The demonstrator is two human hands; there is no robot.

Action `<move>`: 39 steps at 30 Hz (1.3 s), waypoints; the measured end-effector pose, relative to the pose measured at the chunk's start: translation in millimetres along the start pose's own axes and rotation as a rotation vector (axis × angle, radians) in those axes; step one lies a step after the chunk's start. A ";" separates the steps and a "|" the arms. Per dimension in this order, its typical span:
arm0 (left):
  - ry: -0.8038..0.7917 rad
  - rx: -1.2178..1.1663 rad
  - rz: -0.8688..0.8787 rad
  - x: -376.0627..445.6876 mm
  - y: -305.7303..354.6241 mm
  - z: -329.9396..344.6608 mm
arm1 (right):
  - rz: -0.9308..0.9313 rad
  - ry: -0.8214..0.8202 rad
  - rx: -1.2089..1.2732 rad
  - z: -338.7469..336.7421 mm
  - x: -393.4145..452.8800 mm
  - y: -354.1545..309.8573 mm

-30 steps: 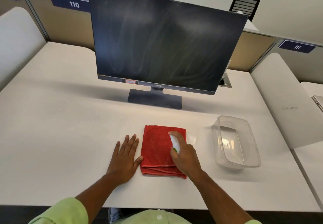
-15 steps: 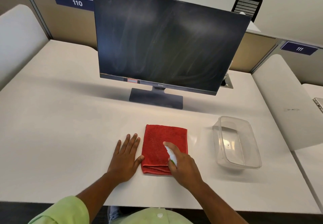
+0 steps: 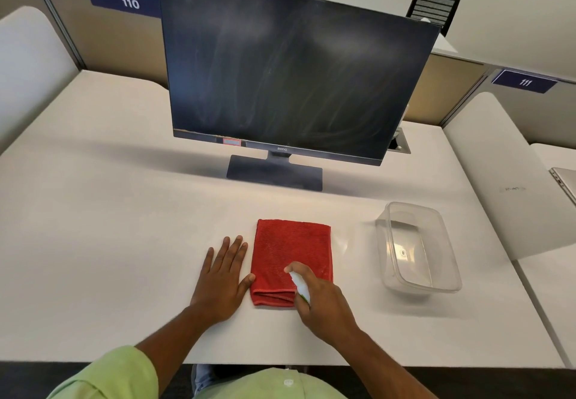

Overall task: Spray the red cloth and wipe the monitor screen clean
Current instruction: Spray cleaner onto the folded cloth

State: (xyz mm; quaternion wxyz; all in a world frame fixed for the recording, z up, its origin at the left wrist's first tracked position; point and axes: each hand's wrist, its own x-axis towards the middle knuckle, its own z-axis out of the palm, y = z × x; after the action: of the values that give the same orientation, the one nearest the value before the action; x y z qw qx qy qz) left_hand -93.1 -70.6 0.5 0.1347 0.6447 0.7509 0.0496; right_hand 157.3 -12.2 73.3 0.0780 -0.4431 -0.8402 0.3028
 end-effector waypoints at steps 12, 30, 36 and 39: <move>-0.001 -0.043 0.013 -1.2 1.3 -5.3 | 0.063 0.077 -0.030 2.1 20.7 -14.4; -0.029 -0.022 0.013 -0.6 -0.9 -4.3 | 0.204 0.179 -0.083 -32.4 70.9 -4.1; -0.036 -0.018 0.003 -0.2 0.5 -5.8 | 0.230 0.221 -0.074 -39.7 63.7 15.6; -0.038 -0.003 0.000 -0.4 1.2 -5.8 | 0.252 0.252 -0.111 -42.3 59.8 28.8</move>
State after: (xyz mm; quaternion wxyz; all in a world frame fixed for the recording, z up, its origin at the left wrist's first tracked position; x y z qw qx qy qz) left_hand -93.4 -70.2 6.4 0.1499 0.6454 0.7480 0.0386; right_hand 158.7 66.1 82.4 0.1195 -0.5829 -0.7771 0.2052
